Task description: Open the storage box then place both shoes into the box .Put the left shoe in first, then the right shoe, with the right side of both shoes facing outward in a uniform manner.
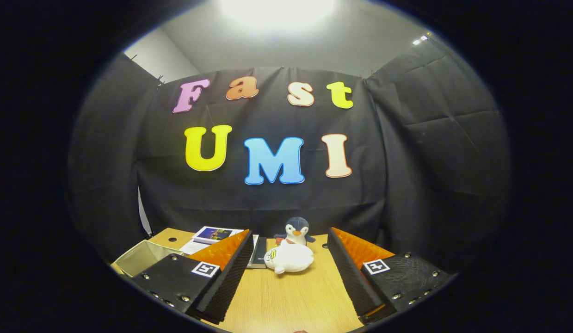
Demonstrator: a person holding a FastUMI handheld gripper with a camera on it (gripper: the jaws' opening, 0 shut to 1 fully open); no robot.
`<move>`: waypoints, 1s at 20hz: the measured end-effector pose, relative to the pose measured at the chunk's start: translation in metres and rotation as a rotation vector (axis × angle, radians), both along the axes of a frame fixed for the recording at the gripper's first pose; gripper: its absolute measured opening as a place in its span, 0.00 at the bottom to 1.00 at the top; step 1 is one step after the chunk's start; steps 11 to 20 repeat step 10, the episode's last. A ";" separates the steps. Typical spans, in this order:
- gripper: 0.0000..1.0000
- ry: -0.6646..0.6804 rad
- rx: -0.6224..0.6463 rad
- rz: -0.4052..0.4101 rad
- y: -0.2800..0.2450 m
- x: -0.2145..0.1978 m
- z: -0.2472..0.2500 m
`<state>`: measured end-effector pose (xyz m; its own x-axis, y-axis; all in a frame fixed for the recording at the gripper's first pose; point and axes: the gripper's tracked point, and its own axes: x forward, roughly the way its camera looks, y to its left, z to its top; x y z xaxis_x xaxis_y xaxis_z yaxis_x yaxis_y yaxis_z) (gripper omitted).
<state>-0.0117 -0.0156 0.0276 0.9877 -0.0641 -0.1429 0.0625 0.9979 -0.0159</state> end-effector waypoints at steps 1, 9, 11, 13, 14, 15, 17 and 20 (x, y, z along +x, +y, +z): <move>0.97 0.000 0.000 0.002 0.000 -0.002 0.000; 0.97 -0.047 -0.015 0.022 -0.002 -0.002 0.009; 0.97 -0.044 -0.022 0.024 -0.003 -0.002 0.008; 0.97 -0.044 -0.022 0.024 -0.003 -0.002 0.008; 0.97 -0.044 -0.022 0.024 -0.003 -0.002 0.008; 0.97 -0.044 -0.022 0.024 -0.003 -0.002 0.008; 0.97 -0.044 -0.022 0.024 -0.003 -0.002 0.008; 0.97 -0.044 -0.022 0.024 -0.003 -0.002 0.008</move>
